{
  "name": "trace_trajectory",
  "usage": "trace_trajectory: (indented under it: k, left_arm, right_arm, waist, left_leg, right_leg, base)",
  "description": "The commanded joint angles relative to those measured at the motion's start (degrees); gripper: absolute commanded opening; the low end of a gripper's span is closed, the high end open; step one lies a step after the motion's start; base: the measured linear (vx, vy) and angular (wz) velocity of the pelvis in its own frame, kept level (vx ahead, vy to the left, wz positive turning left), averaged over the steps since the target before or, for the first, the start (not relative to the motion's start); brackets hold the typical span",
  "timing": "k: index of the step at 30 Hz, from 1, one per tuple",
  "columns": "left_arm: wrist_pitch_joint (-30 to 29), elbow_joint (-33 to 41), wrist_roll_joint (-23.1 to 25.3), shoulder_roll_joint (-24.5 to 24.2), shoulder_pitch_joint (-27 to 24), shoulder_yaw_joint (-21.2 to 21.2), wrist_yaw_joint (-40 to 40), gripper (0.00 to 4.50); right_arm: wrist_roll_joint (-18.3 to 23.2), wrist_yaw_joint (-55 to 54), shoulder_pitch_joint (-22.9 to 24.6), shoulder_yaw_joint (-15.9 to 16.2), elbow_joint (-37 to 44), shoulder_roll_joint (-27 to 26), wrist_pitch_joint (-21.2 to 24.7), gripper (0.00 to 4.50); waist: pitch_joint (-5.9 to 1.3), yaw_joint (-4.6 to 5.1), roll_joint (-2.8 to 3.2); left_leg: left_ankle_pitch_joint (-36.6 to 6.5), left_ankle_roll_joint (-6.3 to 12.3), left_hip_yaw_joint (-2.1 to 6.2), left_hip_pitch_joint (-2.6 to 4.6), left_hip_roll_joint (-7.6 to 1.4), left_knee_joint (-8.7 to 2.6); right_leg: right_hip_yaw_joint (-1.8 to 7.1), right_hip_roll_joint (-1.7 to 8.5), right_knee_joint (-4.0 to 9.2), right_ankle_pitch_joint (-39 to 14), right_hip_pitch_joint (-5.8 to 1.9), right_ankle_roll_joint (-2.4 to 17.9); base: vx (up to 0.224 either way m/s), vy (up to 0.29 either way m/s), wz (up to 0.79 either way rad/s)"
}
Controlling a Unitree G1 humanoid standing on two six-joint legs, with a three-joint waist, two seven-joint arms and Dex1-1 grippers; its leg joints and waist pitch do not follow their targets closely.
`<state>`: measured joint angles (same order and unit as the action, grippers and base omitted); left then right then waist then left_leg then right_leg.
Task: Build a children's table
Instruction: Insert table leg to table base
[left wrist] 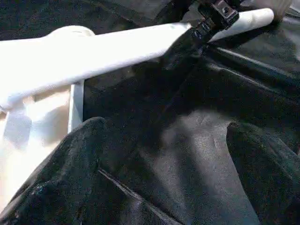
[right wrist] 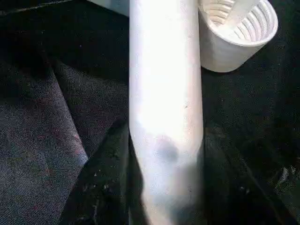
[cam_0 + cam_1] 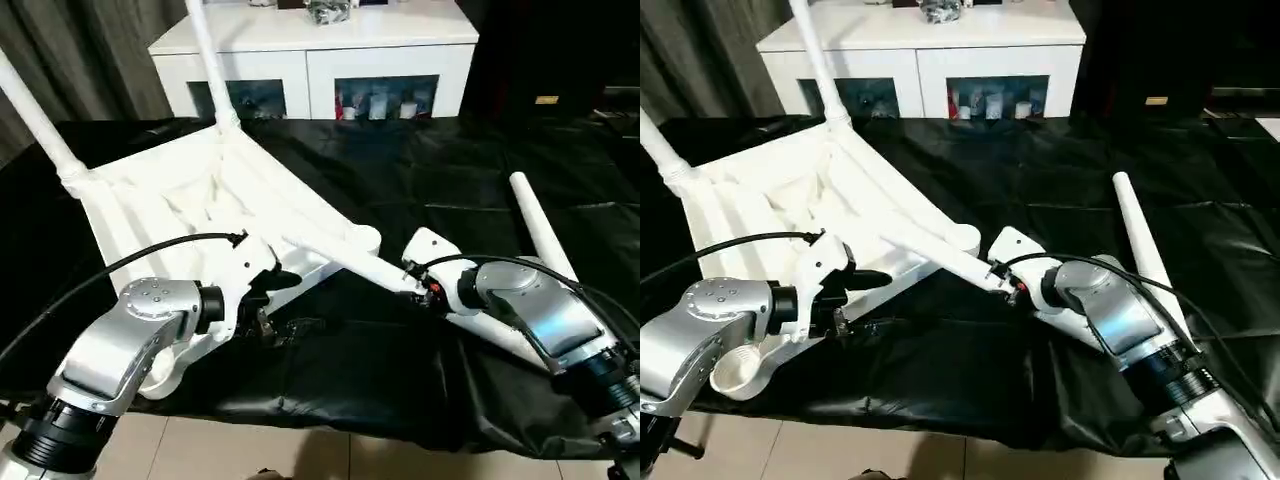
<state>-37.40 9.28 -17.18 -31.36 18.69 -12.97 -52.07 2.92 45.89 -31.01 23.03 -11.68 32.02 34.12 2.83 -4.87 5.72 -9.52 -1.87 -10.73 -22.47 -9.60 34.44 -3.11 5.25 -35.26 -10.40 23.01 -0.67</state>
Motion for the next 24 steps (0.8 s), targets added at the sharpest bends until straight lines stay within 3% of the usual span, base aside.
trace_trajectory:
  k: [1, 6, 7, 9, 13, 18, 19, 24]
  left_arm:
    - [-0.27, 0.45, 0.12, -0.82, 0.46, -0.08, 0.08, 4.5]
    - [0.0, -1.05, 0.34, 0.68, 1.28, 2.11, 2.9, 4.5]
    - [-1.62, -2.99, 0.1, 2.81, 2.77, 4.07, 6.26, 4.5]
    - [-2.51, -4.12, -0.34, 4.38, 3.62, 5.32, 8.18, 4.5]
    - [-4.65, -5.49, -6.41, 12.55, 4.9, 8.72, 11.25, 4.5]
    - [-4.56, -7.01, -10.0, 19.12, 5.61, 8.82, 12.61, 4.5]
    - [-3.47, -8.11, -10.2, 21.86, 6.1, 8.8, 13.43, 4.5]
    - [-2.7, -8.72, -10.72, 24.78, 6.56, 9.0, 13.55, 4.5]
  right_arm:
    - [2.17, 0.14, -0.58, -2.53, -0.35, -1.77, -0.08, 1.6]
    - [10.49, -2.46, -2.5, -11.95, -0.12, -7.54, 3.56, 1.58]
    - [14.66, -4.91, -4.23, -17.35, -0.69, -10.92, 3.75, 1.58]
    - [17.19, -6.43, -5.29, -20.6, -1.21, -12.94, 3.75, 1.58]
    - [28.69, -13.09, -9.29, -31.81, -1.4, -21.6, 0.94, 1.58]
    - [34.75, -19.95, -10.39, -37.99, -0.57, -30.16, -0.37, 1.58]
    - [36.04, -22.84, -10.67, -39.55, -0.59, -33.57, -2.31, 1.58]
    - [38.35, -27.42, -11.82, -42.22, -1.48, -38.66, -5.56, 1.57]
  waist:
    - [-3.87, 0.22, -0.71]
    - [-3.91, 0.49, -0.58]
    - [-3.95, 0.72, -0.56]
    - [-4.1, 0.73, -0.59]
    - [-4.13, 0.64, -0.51]
    - [-4.56, 0.43, -0.5]
    - [-4.66, 0.39, -0.41]
    - [-4.59, 0.48, -0.1]
  left_leg:
    - [-17.65, -0.14, 1.53, 1.42, -2.65, -4.02]
    - [-17.62, 0.14, 1.57, 1.46, -2.61, -4.04]
    - [-18.06, -0.14, 1.47, 1.55, -2.52, -4.03]
    - [-17.56, -0.57, 1.61, 1.58, -2.42, -4.01]
    - [-17.57, -0.63, 1.49, 1.64, -2.46, -3.99]
    - [-13.26, 0.24, 1.38, 1.22, -2.45, -4.03]
    - [-12.65, 0.31, 1.42, 1.15, -2.46, -3.99]
    - [-12.12, 0.67, 1.39, 1.06, -2.52, -4.17]
  right_leg:
    - [2.03, 2.52, 4.19, -14.1, -2.3, 12.82]
    - [2.03, 2.58, 4.18, -14.5, -2.27, 12.5]
    - [2.06, 2.5, 4.21, -14.86, -2.14, 12.48]
    - [1.87, 2.55, 4.17, -14.94, -2.19, 12.43]
    - [1.88, 2.84, 4.45, -15.57, -1.93, 12.51]
    - [1.85, 2.74, 4.03, -10.0, -2.11, 12.32]
    - [1.79, 2.73, 3.9, -9.33, -2.14, 12.39]
    - [1.61, 2.61, 3.96, -7.75, -2.1, 11.87]
  base:
    - [0.0, 0.0, 0.0]
    - [0.0, 0.0, 0.0]
    - [0.0, 0.0, 0.0]
    - [0.0, 0.0, 0.0]
    - [0.0, 0.0, 0.0]
    - [0.0, 0.0, 0.0]
    - [0.0, 0.0, 0.0]
    - [0.0, 0.0, 0.0]
